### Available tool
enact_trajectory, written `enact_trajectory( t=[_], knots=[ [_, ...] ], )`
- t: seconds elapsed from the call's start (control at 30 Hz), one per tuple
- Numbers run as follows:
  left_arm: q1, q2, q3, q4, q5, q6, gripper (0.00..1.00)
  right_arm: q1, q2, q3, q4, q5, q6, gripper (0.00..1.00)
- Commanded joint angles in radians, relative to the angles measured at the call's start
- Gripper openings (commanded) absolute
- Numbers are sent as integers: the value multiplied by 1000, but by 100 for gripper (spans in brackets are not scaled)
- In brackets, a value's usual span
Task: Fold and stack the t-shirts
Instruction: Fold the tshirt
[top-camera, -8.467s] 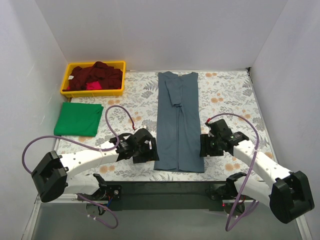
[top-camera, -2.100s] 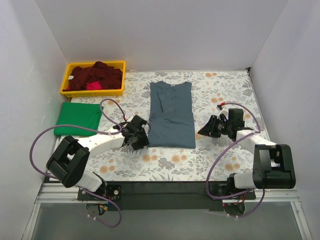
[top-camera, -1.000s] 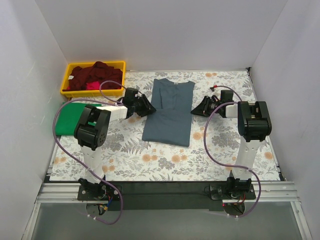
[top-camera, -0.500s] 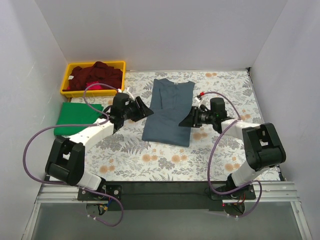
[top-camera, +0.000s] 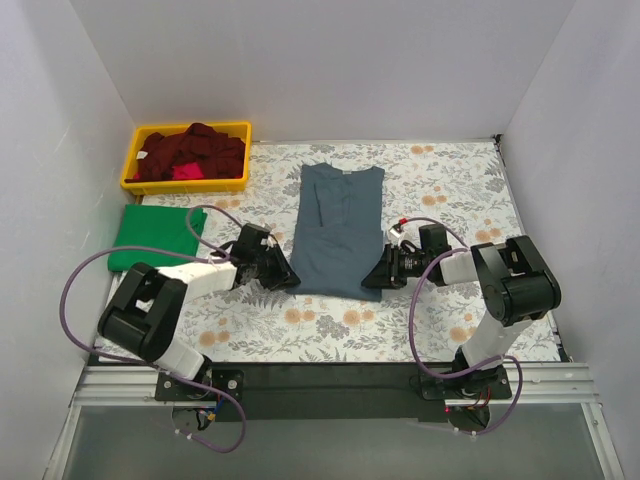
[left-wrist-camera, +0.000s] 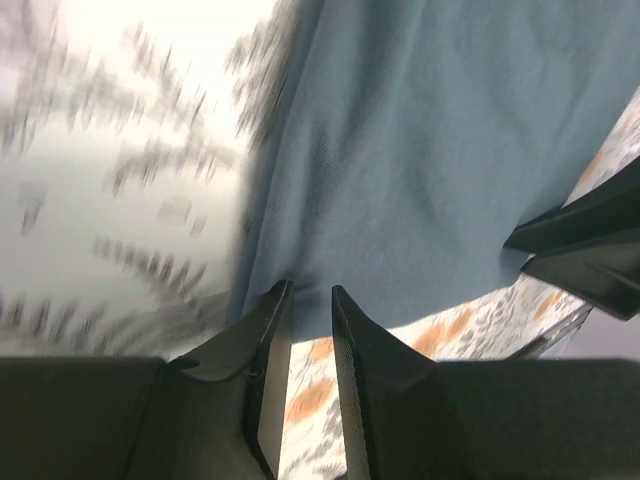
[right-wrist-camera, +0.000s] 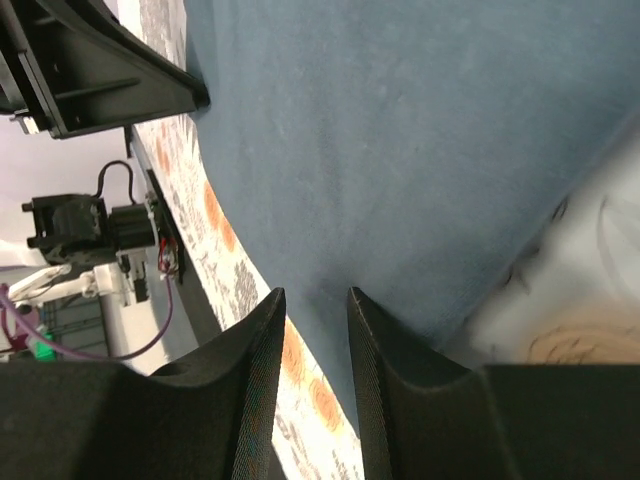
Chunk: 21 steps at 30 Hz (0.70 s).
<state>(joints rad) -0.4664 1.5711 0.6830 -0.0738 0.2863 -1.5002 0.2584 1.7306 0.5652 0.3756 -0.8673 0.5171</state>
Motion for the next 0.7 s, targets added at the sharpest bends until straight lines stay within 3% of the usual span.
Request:
enact_trajectory(
  t=[0.0,0.27,0.43,0.57,0.67],
  knots=[
    [-29,-104,-100,-208,-36,-46,21,4,-12,-74,-168,69,-71,39],
    [-143,-445,-313,-330,-44,-204,23,5,-229,-108,-490,217,-226,40],
    [-152,-653,-289,-368,-102,-256,30,53,-402,-50,-527,188,-201,40],
    [-152,-619,-202,-315,-154,-229,28,71,-463,30,-505,194,-171,40],
    [-149,-512,-113,-256,-232,-177,19,76,-432,99,-453,183,-149,39]
  ],
)
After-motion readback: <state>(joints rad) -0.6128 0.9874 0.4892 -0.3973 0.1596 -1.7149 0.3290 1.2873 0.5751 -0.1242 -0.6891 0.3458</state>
